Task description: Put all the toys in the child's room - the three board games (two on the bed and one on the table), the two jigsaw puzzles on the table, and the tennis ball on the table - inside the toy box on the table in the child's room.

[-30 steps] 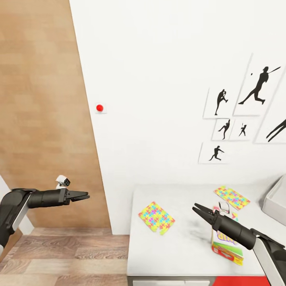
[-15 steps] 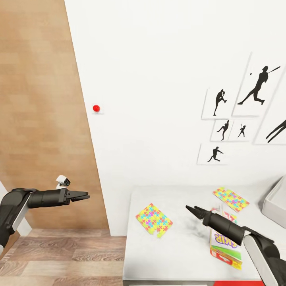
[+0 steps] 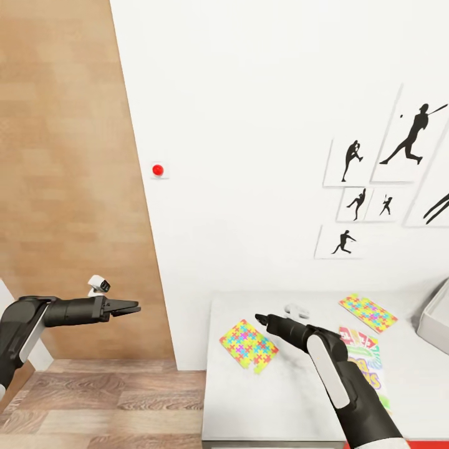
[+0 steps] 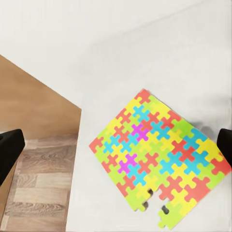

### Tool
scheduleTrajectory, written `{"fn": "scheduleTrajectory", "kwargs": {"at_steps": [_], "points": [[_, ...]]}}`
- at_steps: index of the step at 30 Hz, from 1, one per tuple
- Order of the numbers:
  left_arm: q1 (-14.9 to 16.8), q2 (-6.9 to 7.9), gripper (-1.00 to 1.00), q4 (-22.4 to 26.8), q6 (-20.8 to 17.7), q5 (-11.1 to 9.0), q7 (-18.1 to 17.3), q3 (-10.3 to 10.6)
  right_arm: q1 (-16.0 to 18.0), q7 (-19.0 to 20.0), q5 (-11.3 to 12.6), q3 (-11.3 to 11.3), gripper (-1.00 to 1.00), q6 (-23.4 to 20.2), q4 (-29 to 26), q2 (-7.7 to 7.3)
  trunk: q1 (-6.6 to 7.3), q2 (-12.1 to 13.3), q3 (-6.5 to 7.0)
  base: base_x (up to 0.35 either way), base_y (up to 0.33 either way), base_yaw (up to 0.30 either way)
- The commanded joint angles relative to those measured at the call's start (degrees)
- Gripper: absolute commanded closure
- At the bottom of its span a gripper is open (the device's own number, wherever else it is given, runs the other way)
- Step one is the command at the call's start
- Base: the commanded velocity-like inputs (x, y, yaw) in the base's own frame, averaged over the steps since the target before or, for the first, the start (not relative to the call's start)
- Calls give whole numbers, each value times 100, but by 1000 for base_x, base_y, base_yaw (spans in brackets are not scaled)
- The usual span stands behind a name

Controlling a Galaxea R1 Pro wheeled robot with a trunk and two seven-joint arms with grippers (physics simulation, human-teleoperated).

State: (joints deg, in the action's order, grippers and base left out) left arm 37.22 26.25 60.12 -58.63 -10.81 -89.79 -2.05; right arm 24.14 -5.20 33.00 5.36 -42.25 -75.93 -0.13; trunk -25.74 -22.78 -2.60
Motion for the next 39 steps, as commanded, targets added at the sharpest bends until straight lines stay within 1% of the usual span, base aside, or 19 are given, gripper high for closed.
{"fn": "scheduleTrajectory", "kwargs": {"at_steps": [1,5,14,17,20,22,23,25,26,27,30,33,39], "points": [[4,3,-100,1,-61,0,-21,3,20,-113,54,23,-100,-10,19,9,-4,-14,-14,0,23,0],[4,-6,-100,-4,-61,0,-21,3,64,-297,41,77,-100,17,104,47,-4,-14,-14,0,8,0],[4,-7,-100,-15,-68,0,-21,1,73,-332,33,81,-100,22,110,49,-4,-14,-14,7,1,0],[4,4,-100,-116,-55,0,21,-14,73,-337,30,85,-100,20,84,48,-4,-14,-14,110,0,0],[17,-2,-100,-416,-16,0,434,-93,73,-354,25,87,-100,27,62,50,-4,-14,-14,202,0,0],[35,-16,-100,-582,-1,0,1007,-153,73,-362,24,88,-100,27,56,53,-4,-14,-14,233,0,0],[38,-19,-100,-605,1,-2,1172,-167,73,-363,23,86,-100,26,55,53,-4,-14,-15,232,0,0],[44,-36,-100,-658,6,-12,1806,-202,73,-366,25,82,-100,20,53,55,-4,-14,-24,208,0,0],[45,-43,-100,-665,7,-15,1941,-205,73,-366,26,81,-100,17,55,56,-4,-14,-31,189,0,0],[49,-63,-100,-676,9,-23,2169,-209,73,-366,27,81,-100,13,54,56,-4,-14,-38,173,0,0],[55,-117,-100,-684,15,-37,2467,-215,73,-365,30,80,-100,3,58,53,-4,-14,-63,145,0,0],[57,-144,-100,-686,18,-36,2616,-217,87,-359,36,84,-100,-13,88,49,-4,-14,-90,51,0,-22],[57,-145,-100,-686,18,-36,2631,-217,97,-351,37,85,-100,-16,108,48,-4,-14,-139,6,0,-74]]}}
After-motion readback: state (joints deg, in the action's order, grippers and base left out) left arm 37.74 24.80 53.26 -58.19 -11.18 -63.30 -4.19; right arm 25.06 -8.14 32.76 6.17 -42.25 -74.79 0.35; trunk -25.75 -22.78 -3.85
